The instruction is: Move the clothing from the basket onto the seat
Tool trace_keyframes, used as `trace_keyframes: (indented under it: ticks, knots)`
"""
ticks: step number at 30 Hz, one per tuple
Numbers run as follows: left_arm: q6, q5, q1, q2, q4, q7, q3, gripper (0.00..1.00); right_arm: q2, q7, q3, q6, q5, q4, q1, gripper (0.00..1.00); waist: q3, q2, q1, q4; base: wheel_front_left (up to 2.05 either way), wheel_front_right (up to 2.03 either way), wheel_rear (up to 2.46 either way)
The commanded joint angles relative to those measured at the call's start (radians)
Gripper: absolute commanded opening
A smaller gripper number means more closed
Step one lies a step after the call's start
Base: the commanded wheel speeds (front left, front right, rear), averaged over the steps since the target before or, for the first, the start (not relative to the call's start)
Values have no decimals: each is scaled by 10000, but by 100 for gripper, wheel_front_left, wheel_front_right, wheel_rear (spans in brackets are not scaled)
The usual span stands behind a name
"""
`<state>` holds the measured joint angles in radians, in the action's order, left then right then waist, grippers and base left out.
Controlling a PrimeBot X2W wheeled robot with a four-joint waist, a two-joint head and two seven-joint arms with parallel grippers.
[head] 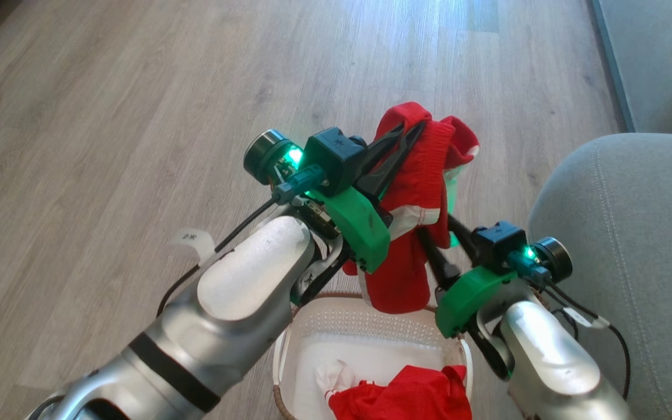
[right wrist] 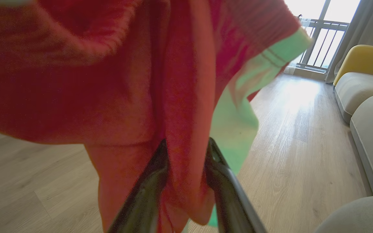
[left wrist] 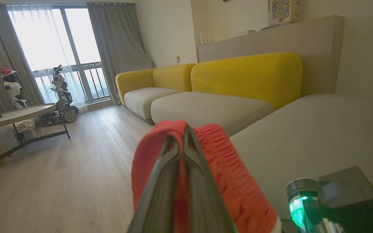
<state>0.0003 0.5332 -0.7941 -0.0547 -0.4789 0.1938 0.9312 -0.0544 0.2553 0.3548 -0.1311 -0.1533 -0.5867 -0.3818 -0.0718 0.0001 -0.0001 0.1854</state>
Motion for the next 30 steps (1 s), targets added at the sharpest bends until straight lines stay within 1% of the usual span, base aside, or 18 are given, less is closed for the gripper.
trace_keyframes:
  ticks: [1,8,10,11,12,18,22,26,30]
  knots:
    - [50,56,-449,-51,354,13,-320,0,42,65,234,4,-121,149,-645,0,13,-1,1,25,0,0,0]
    - [292,226,-81,-194,207,23,-395,0,42,65,85,4,-89,22,-996,0,67,-1,1,-59,0,0,0]
    - [391,240,46,-273,116,87,-436,46,42,65,-11,4,-21,64,-1035,0,81,-1,1,-158,0,0,0]
    - [434,277,125,-301,73,136,-484,87,42,65,-65,4,32,102,-1071,0,92,-1,1,-221,0,0,0]
    - [474,345,283,-344,-15,217,-541,100,42,65,-221,4,150,176,-1154,0,105,-1,1,-348,0,0,0]
    - [532,518,733,-385,-213,419,-647,100,41,65,-824,4,640,419,-1478,0,123,-1,1,-855,0,0,0]
    - [541,606,1041,-387,-246,538,-737,100,-85,65,-1194,4,1003,573,-1623,0,164,-1,1,-1394,0,0,0]
    - [503,650,1372,-364,-248,613,-786,100,-366,65,-1400,4,1149,687,-1746,0,239,-1,1,-2152,0,0,0]
    - [431,708,1661,-279,-250,649,-795,100,-725,65,-1338,4,1229,708,-1943,0,347,-1,1,-3001,0,0,0]
